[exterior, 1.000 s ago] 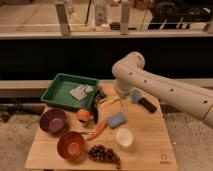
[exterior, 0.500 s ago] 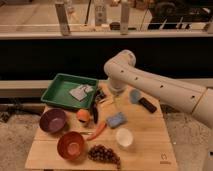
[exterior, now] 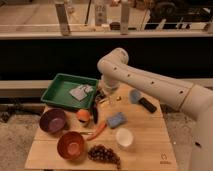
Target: Place towel in table surface
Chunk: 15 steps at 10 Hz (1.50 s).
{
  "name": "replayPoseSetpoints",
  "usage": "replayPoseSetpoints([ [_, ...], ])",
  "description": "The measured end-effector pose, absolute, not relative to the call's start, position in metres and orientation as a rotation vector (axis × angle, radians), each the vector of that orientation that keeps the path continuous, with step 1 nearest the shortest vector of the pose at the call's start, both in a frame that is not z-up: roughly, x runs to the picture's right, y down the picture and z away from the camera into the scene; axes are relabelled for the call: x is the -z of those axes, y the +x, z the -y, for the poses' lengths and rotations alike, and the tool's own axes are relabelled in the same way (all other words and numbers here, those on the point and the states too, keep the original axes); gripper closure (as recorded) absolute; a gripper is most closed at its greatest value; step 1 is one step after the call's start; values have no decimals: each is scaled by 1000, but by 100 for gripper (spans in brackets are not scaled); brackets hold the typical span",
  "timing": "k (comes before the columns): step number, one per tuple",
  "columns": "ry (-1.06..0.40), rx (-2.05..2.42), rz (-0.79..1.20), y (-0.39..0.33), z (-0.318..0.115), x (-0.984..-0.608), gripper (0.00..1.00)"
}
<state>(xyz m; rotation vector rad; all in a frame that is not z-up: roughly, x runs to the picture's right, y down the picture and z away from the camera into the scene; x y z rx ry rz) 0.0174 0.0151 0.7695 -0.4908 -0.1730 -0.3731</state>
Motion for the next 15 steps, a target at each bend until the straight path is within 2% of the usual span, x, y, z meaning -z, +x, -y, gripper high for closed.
replayPoseSetpoints([
  [8,-490,397,219,-12,0,-801,20],
  [9,-490,386,220,-9,2,-806,22],
  [11,-494,372,236,-11,3,-812,39],
  [15,-493,384,250,-32,7,-820,43],
])
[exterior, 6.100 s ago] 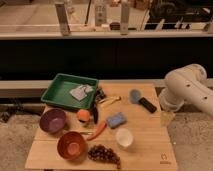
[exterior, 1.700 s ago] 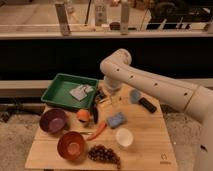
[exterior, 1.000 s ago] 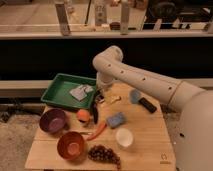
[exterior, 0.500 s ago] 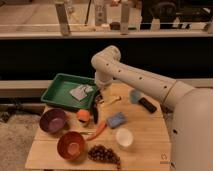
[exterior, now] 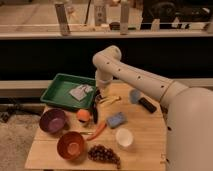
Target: Place towel in table surface
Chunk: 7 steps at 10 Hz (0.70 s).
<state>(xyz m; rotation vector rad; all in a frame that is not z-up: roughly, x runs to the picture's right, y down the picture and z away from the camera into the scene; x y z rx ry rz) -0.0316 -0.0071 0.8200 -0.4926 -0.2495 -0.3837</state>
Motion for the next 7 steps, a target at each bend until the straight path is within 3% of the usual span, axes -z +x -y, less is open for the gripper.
replayPoseSetpoints([
  [3,-490,394,268,-33,17,-836,21],
  [7,-489,415,283,-43,19,-845,20],
])
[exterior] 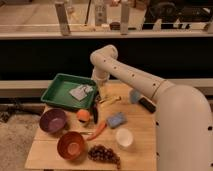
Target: Place towel in table surface
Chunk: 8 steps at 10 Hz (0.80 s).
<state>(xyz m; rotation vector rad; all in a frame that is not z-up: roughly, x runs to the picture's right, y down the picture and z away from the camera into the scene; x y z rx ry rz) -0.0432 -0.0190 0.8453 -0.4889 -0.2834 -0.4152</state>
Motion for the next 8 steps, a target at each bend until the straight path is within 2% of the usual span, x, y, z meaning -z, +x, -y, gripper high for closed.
replayPoseSetpoints([
  [8,-486,487,330,-84,18,-875,20],
])
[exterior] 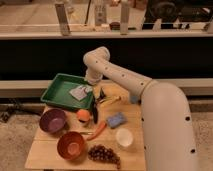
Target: Place towel in table surface
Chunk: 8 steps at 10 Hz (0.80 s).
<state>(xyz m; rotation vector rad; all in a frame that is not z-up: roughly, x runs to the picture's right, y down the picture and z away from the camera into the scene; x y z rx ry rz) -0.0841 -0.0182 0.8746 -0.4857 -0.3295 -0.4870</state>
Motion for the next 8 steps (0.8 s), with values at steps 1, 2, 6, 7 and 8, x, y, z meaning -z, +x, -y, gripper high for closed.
replayPoseSetpoints([
  [1,-485,495,334,-88,17,-878,20],
  [2,-485,506,344,-93,16,-883,20],
  [6,-482,544,369,-110,16,-900,20],
  [7,-483,553,377,-115,16,-903,20],
  [8,-485,560,381,-117,16,-906,20],
])
